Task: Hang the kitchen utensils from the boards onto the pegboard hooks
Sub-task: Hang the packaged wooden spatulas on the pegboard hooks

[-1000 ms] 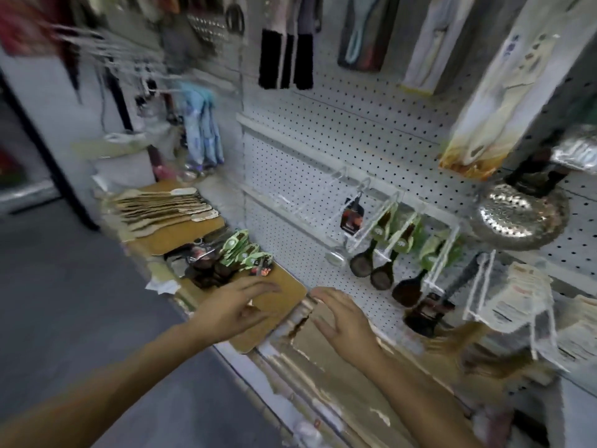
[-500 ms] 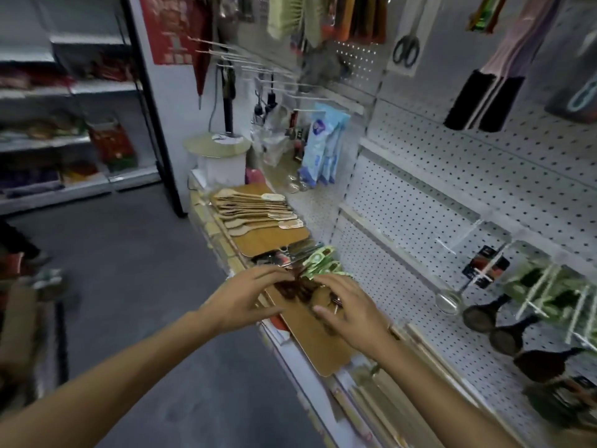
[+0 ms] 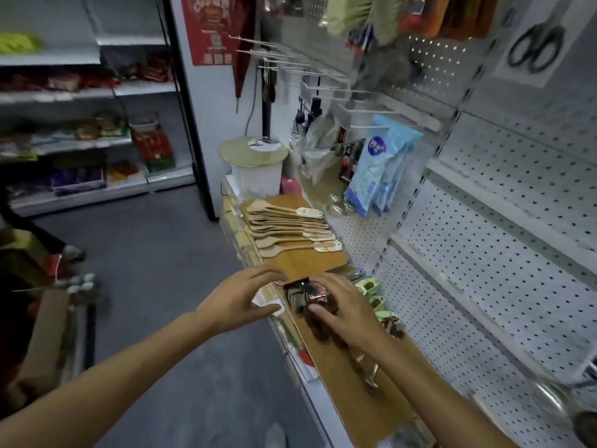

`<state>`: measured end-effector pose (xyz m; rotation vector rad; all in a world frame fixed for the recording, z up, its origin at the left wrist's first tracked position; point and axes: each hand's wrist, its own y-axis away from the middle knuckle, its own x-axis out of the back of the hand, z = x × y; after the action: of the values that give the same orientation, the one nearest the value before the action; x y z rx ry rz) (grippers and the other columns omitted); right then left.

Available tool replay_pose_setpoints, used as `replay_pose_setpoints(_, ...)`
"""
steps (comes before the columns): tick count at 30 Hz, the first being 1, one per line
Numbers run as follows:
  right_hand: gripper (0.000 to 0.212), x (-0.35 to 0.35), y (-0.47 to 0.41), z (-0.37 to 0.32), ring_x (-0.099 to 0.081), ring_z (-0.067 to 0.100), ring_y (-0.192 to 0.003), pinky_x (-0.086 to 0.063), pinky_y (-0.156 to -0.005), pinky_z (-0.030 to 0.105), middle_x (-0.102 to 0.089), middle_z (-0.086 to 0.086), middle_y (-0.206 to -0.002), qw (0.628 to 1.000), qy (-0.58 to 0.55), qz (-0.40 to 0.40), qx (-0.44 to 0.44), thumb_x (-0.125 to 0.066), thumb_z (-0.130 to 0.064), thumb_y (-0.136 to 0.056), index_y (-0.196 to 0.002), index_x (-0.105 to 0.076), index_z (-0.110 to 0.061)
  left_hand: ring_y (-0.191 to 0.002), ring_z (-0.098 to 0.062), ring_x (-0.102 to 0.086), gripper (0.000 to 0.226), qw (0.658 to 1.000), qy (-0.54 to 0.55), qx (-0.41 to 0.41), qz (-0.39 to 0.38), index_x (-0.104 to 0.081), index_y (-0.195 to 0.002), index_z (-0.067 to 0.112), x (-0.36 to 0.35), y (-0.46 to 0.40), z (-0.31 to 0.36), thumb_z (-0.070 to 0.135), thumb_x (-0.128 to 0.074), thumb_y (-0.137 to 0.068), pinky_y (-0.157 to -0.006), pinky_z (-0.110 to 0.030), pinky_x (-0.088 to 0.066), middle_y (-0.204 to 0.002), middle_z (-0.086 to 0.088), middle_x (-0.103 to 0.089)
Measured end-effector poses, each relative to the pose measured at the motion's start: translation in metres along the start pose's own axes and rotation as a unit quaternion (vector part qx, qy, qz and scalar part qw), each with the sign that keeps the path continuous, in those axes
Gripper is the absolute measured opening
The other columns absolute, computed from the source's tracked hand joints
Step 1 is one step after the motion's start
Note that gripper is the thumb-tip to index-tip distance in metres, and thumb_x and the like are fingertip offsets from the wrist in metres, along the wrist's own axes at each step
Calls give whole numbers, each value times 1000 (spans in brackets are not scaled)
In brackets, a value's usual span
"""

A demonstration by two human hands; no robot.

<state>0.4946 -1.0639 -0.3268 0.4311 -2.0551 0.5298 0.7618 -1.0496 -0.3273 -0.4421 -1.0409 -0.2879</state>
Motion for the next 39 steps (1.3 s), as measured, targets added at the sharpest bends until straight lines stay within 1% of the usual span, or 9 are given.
replay_pose_setpoints(5, 51, -1, -77, 32, -33, -6, -127, -25, -103, 17, -45, -17, -142, 999, -25, -28, -10, -57, -48, -93, -140, -44, -33, -130, -1, -47, 54, 1000, 4, 30, 0, -49, -138, 38, 14, -60, -48, 56, -61, -89, -106, -23, -44, -143, 19, -48)
replay_pose_setpoints(9, 52, -8, -127, 45, -27, -11, -123, -15, -96, 4, -42, -21, -138, 999, -27, -44, -5, -59, -46, -93, -140, -44, -32, -132, -1, -44, 57, 999, 10, 53, 5, -49, -140, 37, 22, -88, -80, 57, -61, -88, -106, -16, -36, -145, 17, -48)
replay_pose_setpoints(11, 52, -17, -148, 48, -27, -11, -124, -19, -99, 9, -42, -20, -140, 998, -28, -51, -11, -58, -46, -93, -141, -43, -32, -132, -2, -45, 56, 998, 12, 55, -3, -50, -139, 36, 24, -100, -99, 56, -63, -88, -106, -16, -36, -144, 17, -49)
replay_pose_setpoints(16, 54, -43, -200, 53, -33, -1, -132, -33, -109, 26, -44, -14, -144, 997, -32, -65, -26, -58, -47, -92, -141, -44, -30, -132, -2, -45, 54, 998, 24, 49, -25, -49, -138, 37, 28, -132, -161, 55, -63, -89, -106, -26, -45, -143, 18, -48)
replay_pose_setpoints(21, 55, -73, -253, 53, -28, -8, -126, -26, -104, 18, -44, -16, -142, 996, -24, -46, -66, -55, -51, -92, -141, -43, -29, -131, -4, -46, 53, 997, 45, 6, -61, -50, -137, 36, 32, -176, -234, 55, -63, -90, -106, -27, -44, -141, 18, -49)
replay_pose_setpoints(27, 52, -119, -319, 54, -40, 4, -129, -36, -108, 27, -48, -12, -139, 985, -25, -27, -169, -58, -48, -92, -139, -47, -27, -126, -3, -46, 49, 991, 81, -43, -98, -55, -134, 31, 24, -233, -325, 52, -64, -90, -105, -24, -40, -137, 13, -55)
replay_pose_setpoints(32, 52, -160, -367, 85, -51, 10, -115, -40, -93, 22, -52, -7, -132, 952, -62, -7, -301, -62, -44, -90, -135, -50, -21, -122, -13, -52, 50, 977, 100, -64, -177, -56, -133, 27, -22, -280, -394, 54, -59, -91, -102, -30, -42, -133, 7, -58)
replay_pose_setpoints(35, 51, -200, -388, 126, -55, 12, -114, -49, -93, 33, -56, -5, -130, 916, -100, 7, -388, -66, -38, -90, -134, -52, -17, -122, -17, -53, 48, 973, 117, -38, -196, -56, -133, 26, -71, -308, -431, 47, -64, -90, -100, -31, -44, -132, 5, -59)
replay_pose_setpoints(39, 45, -259, -417, 191, -63, 18, -99, -54, -85, 41, -63, -4, -113, 843, -154, 26, -514, -69, -35, -88, -126, -56, -16, -126, -20, -50, 50, 969, 114, 15, -220, -50, -139, 28, -156, -340, -468, 38, -63, -92, -100, -38, -47, -138, 3, -53)
